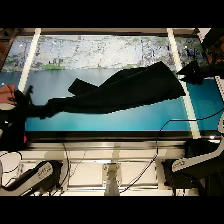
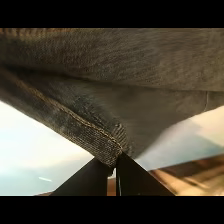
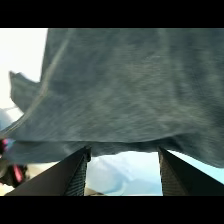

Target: Fold the clothes and pants, and hang the long-sleeved shirts on hangers.

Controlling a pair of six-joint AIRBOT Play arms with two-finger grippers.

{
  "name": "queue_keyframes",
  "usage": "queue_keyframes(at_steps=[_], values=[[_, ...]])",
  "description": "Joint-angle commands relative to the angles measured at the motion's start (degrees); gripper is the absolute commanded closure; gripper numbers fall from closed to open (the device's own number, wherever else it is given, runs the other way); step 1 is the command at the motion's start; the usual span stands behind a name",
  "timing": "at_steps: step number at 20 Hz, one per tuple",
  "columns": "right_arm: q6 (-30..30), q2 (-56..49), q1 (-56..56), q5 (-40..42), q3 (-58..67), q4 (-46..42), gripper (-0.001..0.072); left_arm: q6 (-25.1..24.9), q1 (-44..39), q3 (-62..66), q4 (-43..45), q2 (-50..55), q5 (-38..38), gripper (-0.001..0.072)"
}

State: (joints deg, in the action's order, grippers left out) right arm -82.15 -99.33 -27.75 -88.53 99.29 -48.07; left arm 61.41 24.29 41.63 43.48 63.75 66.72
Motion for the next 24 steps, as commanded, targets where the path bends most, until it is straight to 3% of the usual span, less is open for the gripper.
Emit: queue_keyframes(at_steps=[1, 3, 5, 8, 10, 13, 19, 21, 23, 24], values=[[-4.85, -0.02, -0.48, 0.96, -0.02, -6.99, 0.0222, 13.46, 0.92, 11.02, 28.35, -8.24, 2.49, 0.0690], [-7.54, -0.02, -0.44, 1.79, -0.02, -11.28, 0.0223, 21.62, 0.87, 14.38, 47.87, -13.38, 1.51, 0.0689], [-8.44, -0.07, -0.42, 3.04, -0.02, -12.31, 0.0223, 25.09, 0.90, 14.60, 56.74, -16.90, 1.44, 0.0688], [-4.17, -0.15, 0.07, 0.44, -0.44, -12.57, 0.0225, 25.64, 0.42, 14.58, 54.29, -17.46, 1.31, 0.0688], [-5.77, -0.15, 0.31, -1.62, -3.30, -12.55, 0.0261, 25.62, 0.31, 14.56, 52.28, -16.11, 1.27, 0.0688], [-6.82, -0.31, 0.31, -5.16, -12.76, -9.16, 0.0260, 25.62, -0.04, 14.56, 52.11, -14.27, 1.27, 0.0688], [-4.22, -0.35, 0.31, -2.97, -27.87, -4.39, 0.0257, 25.62, -0.04, 14.53, 52.04, -13.46, 1.29, 0.0688], [-4.31, -0.37, 0.31, -2.16, -28.72, -4.37, 0.0232, 25.62, -0.04, 14.53, 52.04, -13.46, 1.29, 0.0687], [-4.83, -0.39, 0.76, -1.09, -28.76, -4.31, 0.0144, 25.62, -0.04, 14.53, 52.04, -13.46, 1.31, 0.0687], [-4.81, -0.39, 1.29, -0.35, -28.74, -4.33, 0.0144, 25.62, -0.04, 14.53, 52.02, -13.46, 1.33, 0.0687]])
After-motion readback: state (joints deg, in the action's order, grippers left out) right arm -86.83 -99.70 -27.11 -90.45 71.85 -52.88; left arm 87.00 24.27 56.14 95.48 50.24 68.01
